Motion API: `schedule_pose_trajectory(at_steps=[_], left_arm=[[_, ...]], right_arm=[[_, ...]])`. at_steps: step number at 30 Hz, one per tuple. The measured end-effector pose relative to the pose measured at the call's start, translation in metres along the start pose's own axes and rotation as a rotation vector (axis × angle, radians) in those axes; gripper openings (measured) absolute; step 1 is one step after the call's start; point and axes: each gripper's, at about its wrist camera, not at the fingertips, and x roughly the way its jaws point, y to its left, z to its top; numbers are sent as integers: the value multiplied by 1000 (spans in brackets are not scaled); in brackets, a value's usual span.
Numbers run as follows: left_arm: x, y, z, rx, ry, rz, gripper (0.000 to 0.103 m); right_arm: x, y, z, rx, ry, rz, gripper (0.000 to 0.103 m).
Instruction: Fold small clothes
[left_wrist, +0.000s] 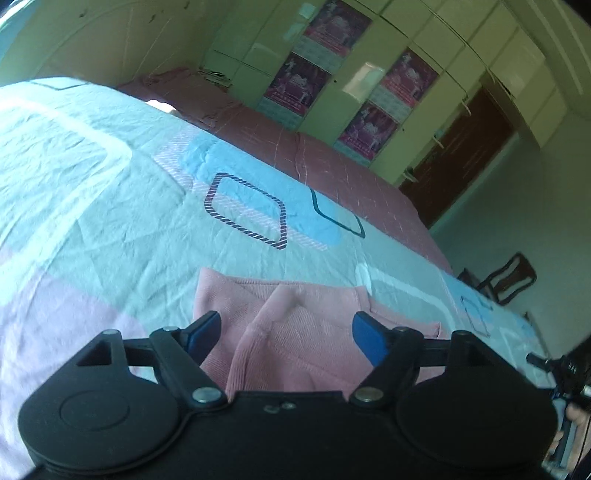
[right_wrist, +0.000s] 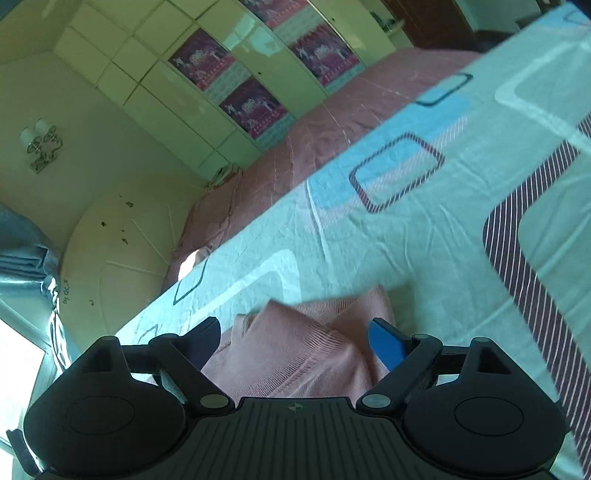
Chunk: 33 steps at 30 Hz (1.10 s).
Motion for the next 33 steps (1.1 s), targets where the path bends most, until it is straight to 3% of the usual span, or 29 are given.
schedule_pose_trajectory(at_steps=[2, 4, 7, 10, 12, 14, 16, 17, 18, 19, 22, 25, 26, 28, 30, 33], left_arm=[[4, -8, 3, 89, 13, 14, 74], [13, -21, 4, 213, 43, 33, 73], [34, -37, 2, 377, 103, 87, 62], [54, -46, -1, 505, 135, 151, 62], [64, -50, -3, 571, 155, 153, 60], [74, -54, -7, 608, 197, 133, 43], [77, -57, -9, 611, 209, 113, 32], [77, -58, -10, 614, 209, 104, 18], [76, -59, -10, 624, 197, 103, 8], [74, -60, -11, 633, 182, 106, 5], [59, -58, -19, 633, 89, 94, 4], [23, -50, -16, 510, -123, 27, 4], [19, -48, -14, 483, -150, 29, 4], [30, -43, -6, 431, -126, 62, 3], [45, -39, 3, 379, -70, 91, 4], [61, -43, 9, 374, -19, 124, 4]], right_arm=[[1, 2, 3, -69, 12, -27, 85], [8, 11, 2, -173, 50, -50, 70], [27, 29, -7, -374, 106, -104, 63], [50, 43, -18, -554, 158, -150, 57], [66, 45, -27, -646, 201, -174, 55], [83, 45, -34, -723, 256, -213, 52], [92, 44, -37, -757, 259, -205, 47], [93, 45, -37, -768, 260, -193, 39], [93, 47, -39, -789, 254, -197, 23], [93, 50, -43, -827, 242, -207, 10], [85, 57, -56, -907, 194, -220, 9], [59, 60, -49, -820, 30, -188, 8], [55, 61, -45, -776, -15, -176, 8], [67, 63, -42, -760, -26, -204, 8], [87, 62, -36, -718, 19, -223, 8], [99, 59, -31, -681, 38, -248, 8]])
